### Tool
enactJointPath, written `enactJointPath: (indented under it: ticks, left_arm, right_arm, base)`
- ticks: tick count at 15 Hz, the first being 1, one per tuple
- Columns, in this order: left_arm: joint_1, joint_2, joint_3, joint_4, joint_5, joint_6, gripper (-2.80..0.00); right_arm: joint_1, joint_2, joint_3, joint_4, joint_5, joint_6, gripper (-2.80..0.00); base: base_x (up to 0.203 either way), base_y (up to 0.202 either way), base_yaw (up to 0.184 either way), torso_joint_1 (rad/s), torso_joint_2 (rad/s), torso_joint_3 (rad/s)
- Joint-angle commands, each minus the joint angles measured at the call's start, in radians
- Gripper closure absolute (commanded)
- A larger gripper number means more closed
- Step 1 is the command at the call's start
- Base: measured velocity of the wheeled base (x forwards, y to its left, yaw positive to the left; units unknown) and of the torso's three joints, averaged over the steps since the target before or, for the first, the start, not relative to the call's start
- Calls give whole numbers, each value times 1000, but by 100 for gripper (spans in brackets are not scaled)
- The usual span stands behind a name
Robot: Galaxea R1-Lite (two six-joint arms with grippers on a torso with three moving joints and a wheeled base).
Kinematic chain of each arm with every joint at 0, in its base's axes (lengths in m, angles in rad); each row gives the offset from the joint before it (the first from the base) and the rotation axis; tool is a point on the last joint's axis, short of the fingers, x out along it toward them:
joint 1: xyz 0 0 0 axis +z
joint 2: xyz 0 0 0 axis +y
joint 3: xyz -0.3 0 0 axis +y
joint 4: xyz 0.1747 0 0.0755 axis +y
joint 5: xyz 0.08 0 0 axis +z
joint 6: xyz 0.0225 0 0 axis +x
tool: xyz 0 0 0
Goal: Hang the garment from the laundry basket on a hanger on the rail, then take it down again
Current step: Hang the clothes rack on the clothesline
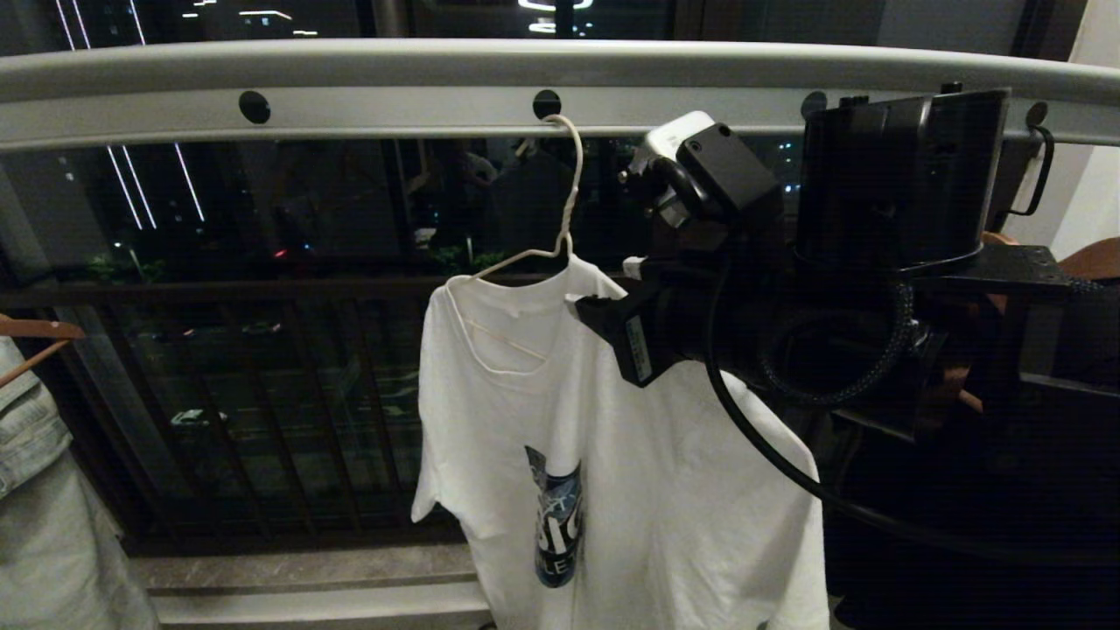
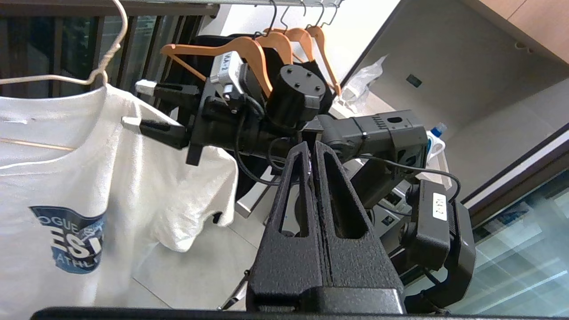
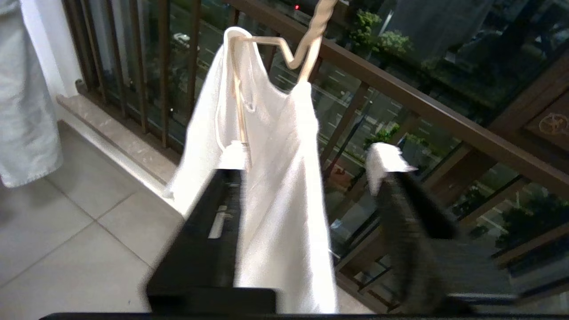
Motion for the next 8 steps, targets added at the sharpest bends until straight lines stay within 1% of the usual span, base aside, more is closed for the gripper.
enactJointPath:
  ticks: [1, 5, 7, 8]
  left_arm:
    - [0, 5, 1, 3, -3, -4, 0]
    - [0, 8, 4, 3, -4, -4, 0]
    - [0, 12, 8, 3, -4, -2, 0]
    - [0, 11, 12, 3, -6, 3, 0]
  right_arm:
    - [1, -44, 17, -1, -1, -4, -280]
    - [0, -134, 35, 2, -5, -4, -280]
    - [0, -191, 43, 30, -33, -4, -280]
    - [0, -222, 54, 48, -40, -3, 0]
  base:
    - [0, 0, 0, 0, 0, 0]
    - [0, 0, 0, 0, 0, 0]
    - [0, 0, 0, 0, 0, 0]
    - [0, 0, 0, 0, 0, 0]
